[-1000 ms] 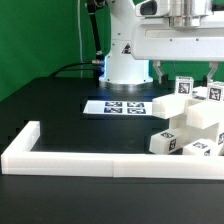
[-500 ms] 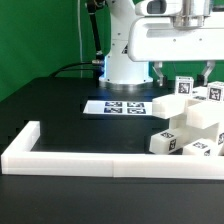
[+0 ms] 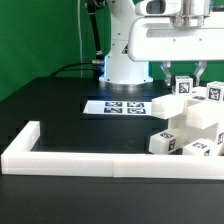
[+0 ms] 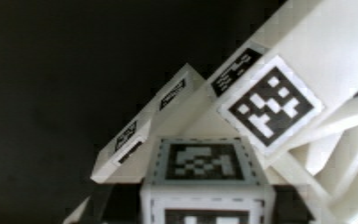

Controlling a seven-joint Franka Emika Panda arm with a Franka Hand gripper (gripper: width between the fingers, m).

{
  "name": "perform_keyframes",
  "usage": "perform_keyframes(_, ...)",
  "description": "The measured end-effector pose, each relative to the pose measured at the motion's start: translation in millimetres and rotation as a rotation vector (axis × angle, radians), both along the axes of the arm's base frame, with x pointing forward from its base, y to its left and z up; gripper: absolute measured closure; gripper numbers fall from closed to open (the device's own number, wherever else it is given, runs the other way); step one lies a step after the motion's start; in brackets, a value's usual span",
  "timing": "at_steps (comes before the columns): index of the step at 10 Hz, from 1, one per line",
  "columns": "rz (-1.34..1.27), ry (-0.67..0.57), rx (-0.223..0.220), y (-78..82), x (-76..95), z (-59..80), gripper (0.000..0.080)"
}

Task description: Assemble chair

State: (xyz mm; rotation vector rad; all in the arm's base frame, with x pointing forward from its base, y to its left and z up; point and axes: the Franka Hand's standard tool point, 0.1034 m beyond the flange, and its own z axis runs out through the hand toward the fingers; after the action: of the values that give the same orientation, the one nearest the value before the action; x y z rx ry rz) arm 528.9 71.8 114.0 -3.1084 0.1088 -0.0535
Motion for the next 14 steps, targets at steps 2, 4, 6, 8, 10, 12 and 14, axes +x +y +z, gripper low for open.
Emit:
perform_keyframes(2,-0.132,0.004,0.007,0.3,0.0,0.0,0.0513)
perform_keyframes(4,-0.277,0.008,0.014,0.5,0.0,0.0,0.0512)
perform_keyframes(6,-0.417,0.013,0.020,1.0,0.0,0.1,0.0512)
perform_keyframes(8,-0.547,0.017,0.025,1.1,0.1,0.1,0.0512)
perform_keyframes(10,-0.710,0.024,0.039,2.5,0.1,0.2,0.0512)
perform_keyframes(12,-0.812,0.029,0.045,3.5,0.0,0.2,0.0512)
perform_keyframes(14,-0.947,0.037,0.057,5.3,-0.2,0.1,0.0512)
